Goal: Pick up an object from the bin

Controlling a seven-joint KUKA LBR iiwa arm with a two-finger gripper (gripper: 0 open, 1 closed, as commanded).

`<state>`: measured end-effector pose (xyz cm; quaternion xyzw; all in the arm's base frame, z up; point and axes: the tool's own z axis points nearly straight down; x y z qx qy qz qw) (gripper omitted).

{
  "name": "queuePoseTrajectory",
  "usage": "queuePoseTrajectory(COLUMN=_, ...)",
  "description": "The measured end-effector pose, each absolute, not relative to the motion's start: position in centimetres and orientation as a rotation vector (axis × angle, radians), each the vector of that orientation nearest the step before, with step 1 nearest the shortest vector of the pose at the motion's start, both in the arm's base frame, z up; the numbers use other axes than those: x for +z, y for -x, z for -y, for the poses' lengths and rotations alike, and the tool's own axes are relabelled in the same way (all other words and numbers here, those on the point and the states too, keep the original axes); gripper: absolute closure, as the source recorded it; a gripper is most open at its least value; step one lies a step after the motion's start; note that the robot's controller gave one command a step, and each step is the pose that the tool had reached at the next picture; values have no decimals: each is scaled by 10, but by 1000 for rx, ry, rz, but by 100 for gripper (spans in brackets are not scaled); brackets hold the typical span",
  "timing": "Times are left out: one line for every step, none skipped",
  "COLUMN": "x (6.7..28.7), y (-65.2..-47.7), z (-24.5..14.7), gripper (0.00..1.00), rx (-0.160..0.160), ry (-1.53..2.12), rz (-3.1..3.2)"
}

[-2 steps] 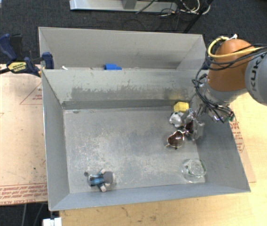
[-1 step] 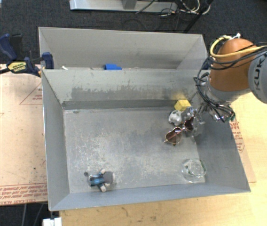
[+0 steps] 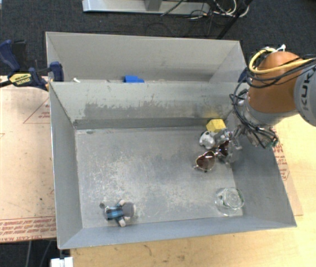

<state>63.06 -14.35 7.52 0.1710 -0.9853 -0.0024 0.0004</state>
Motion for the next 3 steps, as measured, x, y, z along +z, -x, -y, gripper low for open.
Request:
queuePoseTrajectory(x=75, y=-631, z=144, gripper=100, rx=-8, ry=-537, rz=3095)
queuePoseTrajectory(x=73, y=-642, z=143, gripper=100, rx=-24, ry=-458, rz=3079)
queuePoseTrajectory(x=73, y=-642, z=143, gripper=100, rx=-25, ry=-455, rz=3080)
